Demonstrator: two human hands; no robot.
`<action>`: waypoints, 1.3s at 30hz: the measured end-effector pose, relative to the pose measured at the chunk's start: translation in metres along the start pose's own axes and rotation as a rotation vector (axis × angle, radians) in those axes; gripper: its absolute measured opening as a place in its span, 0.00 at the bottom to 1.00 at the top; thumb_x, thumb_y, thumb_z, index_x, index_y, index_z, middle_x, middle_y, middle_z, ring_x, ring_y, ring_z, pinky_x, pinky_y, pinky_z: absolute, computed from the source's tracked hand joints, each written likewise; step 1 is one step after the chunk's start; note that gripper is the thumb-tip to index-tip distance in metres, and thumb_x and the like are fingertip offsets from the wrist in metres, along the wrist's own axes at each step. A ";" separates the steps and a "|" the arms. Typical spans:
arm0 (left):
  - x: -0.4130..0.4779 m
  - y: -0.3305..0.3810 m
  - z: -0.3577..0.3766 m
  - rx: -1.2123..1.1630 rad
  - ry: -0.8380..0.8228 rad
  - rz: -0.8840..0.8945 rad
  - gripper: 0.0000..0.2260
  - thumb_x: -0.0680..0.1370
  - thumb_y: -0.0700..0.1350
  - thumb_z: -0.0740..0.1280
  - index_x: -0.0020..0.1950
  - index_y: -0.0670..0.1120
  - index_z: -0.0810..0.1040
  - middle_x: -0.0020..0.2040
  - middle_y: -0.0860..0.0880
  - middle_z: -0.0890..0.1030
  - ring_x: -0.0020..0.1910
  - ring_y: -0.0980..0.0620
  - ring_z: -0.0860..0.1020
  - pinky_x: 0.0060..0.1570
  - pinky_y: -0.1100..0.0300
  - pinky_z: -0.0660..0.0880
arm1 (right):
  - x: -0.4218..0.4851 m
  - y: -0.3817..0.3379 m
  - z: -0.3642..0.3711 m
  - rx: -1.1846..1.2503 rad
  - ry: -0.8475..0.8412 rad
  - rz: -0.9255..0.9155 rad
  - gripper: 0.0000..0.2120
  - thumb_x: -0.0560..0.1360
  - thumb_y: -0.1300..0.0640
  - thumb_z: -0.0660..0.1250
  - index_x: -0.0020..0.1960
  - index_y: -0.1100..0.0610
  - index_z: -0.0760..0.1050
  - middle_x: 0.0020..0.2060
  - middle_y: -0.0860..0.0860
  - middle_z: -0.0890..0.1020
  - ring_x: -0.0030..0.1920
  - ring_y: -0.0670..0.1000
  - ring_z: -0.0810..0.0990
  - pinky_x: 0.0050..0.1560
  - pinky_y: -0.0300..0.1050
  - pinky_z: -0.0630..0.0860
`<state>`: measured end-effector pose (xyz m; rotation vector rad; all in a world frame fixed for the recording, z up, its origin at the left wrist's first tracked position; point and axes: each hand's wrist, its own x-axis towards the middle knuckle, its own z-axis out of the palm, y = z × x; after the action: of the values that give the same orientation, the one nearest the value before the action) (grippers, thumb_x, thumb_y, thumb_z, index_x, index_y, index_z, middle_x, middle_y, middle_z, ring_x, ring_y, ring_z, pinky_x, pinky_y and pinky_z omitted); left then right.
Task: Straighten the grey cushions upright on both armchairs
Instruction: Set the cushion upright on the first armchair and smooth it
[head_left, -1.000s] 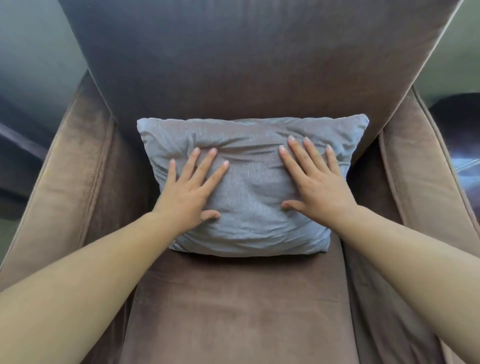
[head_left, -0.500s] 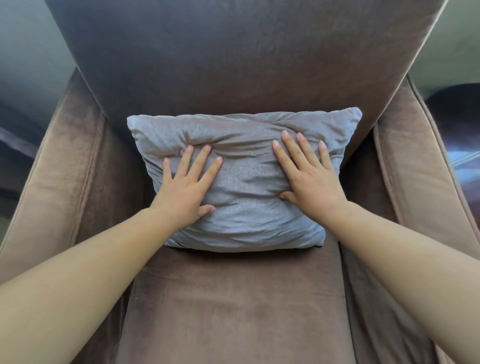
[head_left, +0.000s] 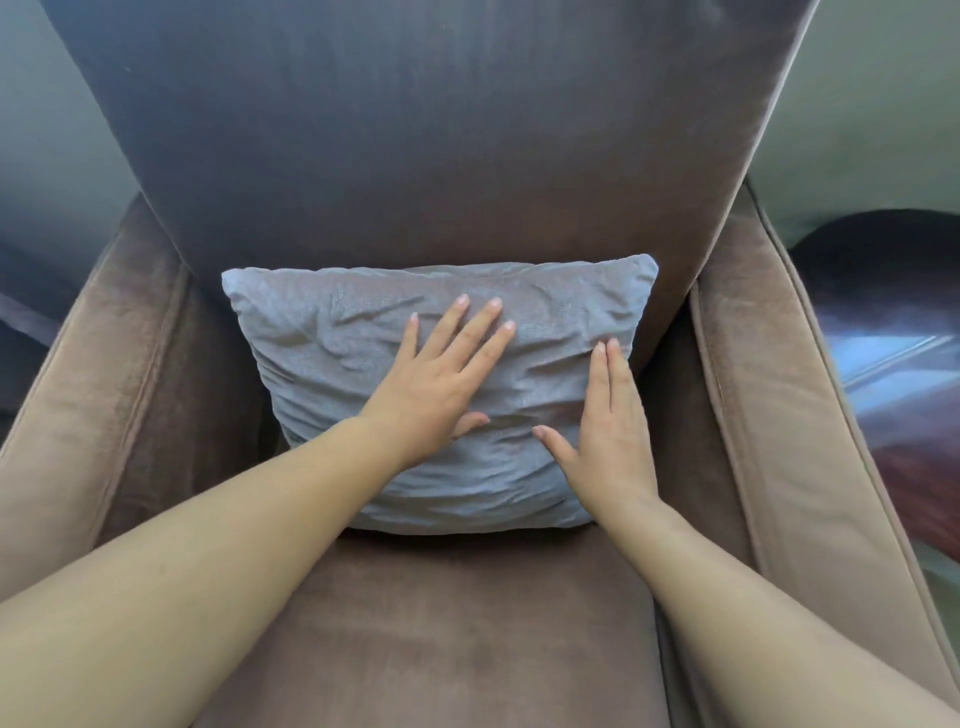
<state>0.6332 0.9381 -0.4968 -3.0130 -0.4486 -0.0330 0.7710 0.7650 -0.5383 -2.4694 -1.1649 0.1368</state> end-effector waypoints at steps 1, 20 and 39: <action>0.007 0.003 0.001 0.024 0.005 0.008 0.47 0.73 0.58 0.74 0.83 0.47 0.49 0.83 0.44 0.49 0.81 0.38 0.49 0.71 0.27 0.59 | 0.000 0.002 0.005 0.025 -0.007 -0.010 0.53 0.73 0.40 0.72 0.82 0.61 0.44 0.82 0.56 0.48 0.82 0.56 0.48 0.80 0.57 0.58; 0.072 0.022 0.053 0.288 0.406 0.507 0.24 0.84 0.52 0.55 0.78 0.41 0.65 0.80 0.40 0.62 0.80 0.39 0.57 0.74 0.29 0.54 | -0.053 0.033 0.144 0.438 0.167 0.453 0.52 0.70 0.25 0.54 0.83 0.55 0.44 0.82 0.52 0.56 0.81 0.52 0.55 0.80 0.55 0.54; 0.151 0.023 0.039 0.253 0.170 0.814 0.22 0.83 0.54 0.52 0.64 0.40 0.74 0.61 0.42 0.77 0.67 0.40 0.72 0.78 0.45 0.50 | -0.054 0.035 0.181 0.399 0.325 0.626 0.36 0.79 0.39 0.50 0.78 0.64 0.61 0.73 0.60 0.70 0.73 0.59 0.69 0.74 0.55 0.64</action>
<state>0.7848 0.9641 -0.5325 -2.6761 0.7303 -0.1530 0.7146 0.7612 -0.7217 -2.2885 -0.1835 0.1203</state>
